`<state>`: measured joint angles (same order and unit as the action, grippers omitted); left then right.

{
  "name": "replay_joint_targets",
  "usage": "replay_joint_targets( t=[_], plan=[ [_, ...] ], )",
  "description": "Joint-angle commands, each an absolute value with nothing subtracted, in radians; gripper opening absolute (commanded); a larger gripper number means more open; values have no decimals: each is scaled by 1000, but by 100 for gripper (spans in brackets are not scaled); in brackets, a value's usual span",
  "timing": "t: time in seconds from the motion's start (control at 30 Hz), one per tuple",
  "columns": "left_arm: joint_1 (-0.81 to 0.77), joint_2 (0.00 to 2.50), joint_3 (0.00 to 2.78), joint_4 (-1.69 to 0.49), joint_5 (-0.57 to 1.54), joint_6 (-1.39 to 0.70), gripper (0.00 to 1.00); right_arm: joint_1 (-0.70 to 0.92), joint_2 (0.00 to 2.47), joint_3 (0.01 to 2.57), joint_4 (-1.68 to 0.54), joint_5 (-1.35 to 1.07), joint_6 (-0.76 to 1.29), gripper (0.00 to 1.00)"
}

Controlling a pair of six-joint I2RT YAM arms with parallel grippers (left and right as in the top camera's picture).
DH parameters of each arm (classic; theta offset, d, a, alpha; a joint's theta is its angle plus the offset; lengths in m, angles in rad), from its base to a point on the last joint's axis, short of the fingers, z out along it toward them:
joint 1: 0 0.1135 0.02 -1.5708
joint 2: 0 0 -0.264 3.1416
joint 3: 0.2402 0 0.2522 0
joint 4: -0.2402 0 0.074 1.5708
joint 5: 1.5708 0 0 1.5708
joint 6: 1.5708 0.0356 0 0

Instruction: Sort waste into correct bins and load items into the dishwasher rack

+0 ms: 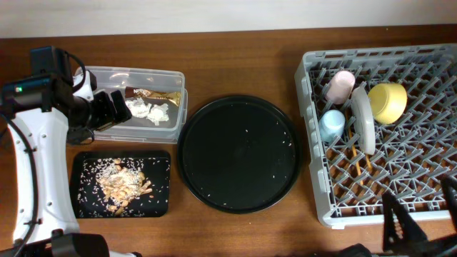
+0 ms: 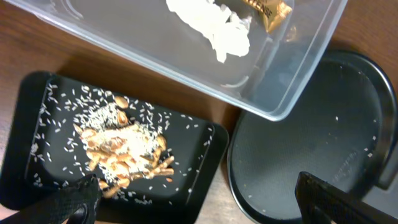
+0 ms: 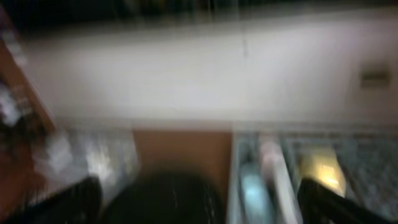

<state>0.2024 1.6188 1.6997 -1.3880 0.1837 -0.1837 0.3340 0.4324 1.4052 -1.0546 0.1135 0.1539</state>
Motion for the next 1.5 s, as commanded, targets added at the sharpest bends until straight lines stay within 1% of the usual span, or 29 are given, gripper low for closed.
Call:
replay_joint_targets(
  t=[0.0,0.2,0.33,0.43,0.67,0.7,0.9,1.0,1.07,1.3,1.47],
  plan=[
    [206,1602,1702,-1389,186,-193,99,273,236,1051,-867,152,154,98],
    [206,1602,1702,-1390,186,-193,99,156,73,546,-365,96,164,98],
    [206,1602,1702,-1390,186,-193,99,131,27,279,-38,56,201,98],
    [206,1602,1702,-1390,186,-193,99,130,3,155,78,52,200,98],
    [206,1602,1702,-1389,186,-193,99,115,3,17,97,53,192,98],
    [206,1602,1702,-1390,186,-193,99,107,3,6,70,54,186,98],
    [206,1602,1702,-1390,186,-193,99,103,3,6,-77,44,-7,98],
    [206,1602,1702,-1389,186,-193,99,103,3,6,-82,27,-114,98],
    [206,1602,1702,-1390,186,-193,99,103,3,6,-82,27,-144,98],
    [206,1602,1702,-1390,186,-193,99,97,3,6,-80,29,-134,98],
    [206,1602,1702,-1389,186,-193,99,42,3,6,-80,30,-25,98]
  ],
)
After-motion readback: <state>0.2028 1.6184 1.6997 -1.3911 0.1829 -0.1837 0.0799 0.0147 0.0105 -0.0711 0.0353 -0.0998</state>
